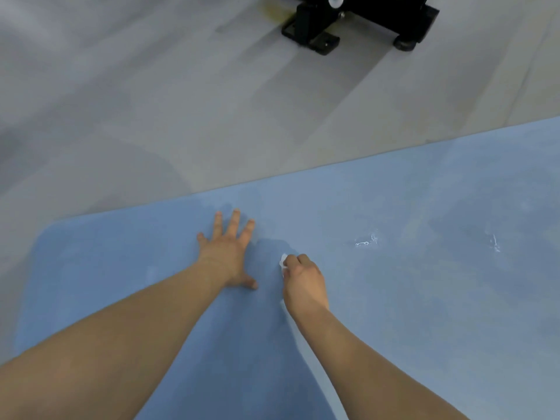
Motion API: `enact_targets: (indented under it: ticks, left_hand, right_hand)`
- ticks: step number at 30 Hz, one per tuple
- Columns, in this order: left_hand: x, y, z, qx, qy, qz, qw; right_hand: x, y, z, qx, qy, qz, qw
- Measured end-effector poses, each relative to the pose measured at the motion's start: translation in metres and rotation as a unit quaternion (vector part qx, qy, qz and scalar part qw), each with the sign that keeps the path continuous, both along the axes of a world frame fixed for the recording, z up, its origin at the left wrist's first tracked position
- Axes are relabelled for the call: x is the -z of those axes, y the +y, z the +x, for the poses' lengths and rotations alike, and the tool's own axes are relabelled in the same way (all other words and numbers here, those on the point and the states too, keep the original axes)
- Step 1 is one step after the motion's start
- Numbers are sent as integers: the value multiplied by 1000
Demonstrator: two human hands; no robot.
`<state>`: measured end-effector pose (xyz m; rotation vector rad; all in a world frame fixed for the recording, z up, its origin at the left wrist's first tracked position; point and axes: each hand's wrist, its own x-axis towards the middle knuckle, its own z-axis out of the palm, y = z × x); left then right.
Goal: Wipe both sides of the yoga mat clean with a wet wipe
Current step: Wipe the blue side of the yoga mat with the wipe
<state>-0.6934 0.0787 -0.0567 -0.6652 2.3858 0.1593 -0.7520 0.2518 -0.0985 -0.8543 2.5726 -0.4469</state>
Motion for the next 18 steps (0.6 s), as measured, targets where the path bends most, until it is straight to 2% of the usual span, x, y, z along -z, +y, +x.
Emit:
enact_targets:
  ticks: [3,9,11,15,18]
  left_hand:
    - [6,-10,-7,-30,-43,20,998]
    - [6,-29,3,-8,-36,42,998]
    - [5,-32,5,5,-38,39,999]
    - [7,-29,2,4,-43,40,998]
    - [10,-29,2,-4,-46,48,998]
  right_hand:
    - [6,4,0,-22,43,-23,999]
    - [4,16,-24,-150,168,-37,974]
    - [6,30,-51,-121,174,-22,977]
    - [7,63,-112,10,167,43,985]
    - [14,61,-110,100,148,-4,984]
